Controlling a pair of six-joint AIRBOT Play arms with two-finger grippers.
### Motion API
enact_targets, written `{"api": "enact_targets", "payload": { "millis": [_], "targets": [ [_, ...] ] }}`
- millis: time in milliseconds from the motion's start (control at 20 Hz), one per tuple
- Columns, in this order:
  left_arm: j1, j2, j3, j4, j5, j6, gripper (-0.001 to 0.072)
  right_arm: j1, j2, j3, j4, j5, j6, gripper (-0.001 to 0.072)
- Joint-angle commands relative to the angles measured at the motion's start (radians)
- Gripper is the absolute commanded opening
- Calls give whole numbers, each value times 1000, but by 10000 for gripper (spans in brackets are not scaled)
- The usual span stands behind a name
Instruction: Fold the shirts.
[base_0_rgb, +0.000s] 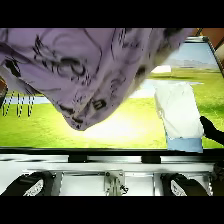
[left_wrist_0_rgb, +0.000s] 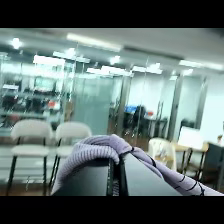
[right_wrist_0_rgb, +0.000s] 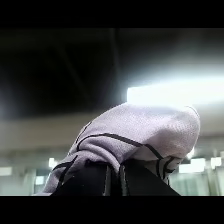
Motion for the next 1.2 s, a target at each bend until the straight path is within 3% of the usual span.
{"api": "enact_targets", "payload": {
  "millis": [0,100,300,450,600,800,900,1000,1050,1150],
  "targets": [
    [0,19,-1,-49,-8,50,61,0,9,1,4,246,-1,74],
    [0,33,-1,9,-154,49,60,0,32,1,4,252,-5,74],
    [0,31,-4,277,-508,23,60,0,57,1,4,175,-16,74],
    [0,12,-48,342,-624,3,60,0,45,1,-44,-186,-16,74],
    [0,-34,-112,341,-554,4,60,0,-11,0,-76,-601,-17,75],
    [0,-130,-119,303,-261,3,60,0,-116,0,-97,-1051,-25,74],
    [0,-182,-119,209,-110,3,59,0,-180,0,-97,-1282,-24,75],
    [-3,-259,-119,74,-40,3,60,0,-254,0,-97,-1506,-23,75],
    [-12,-307,-119,33,-21,4,60,0,-297,0,-97,-1595,-24,74],
    [-47,-414,-119,10,24,5,60,0,-365,0,-91,-1630,-24,74]
  ]
}}
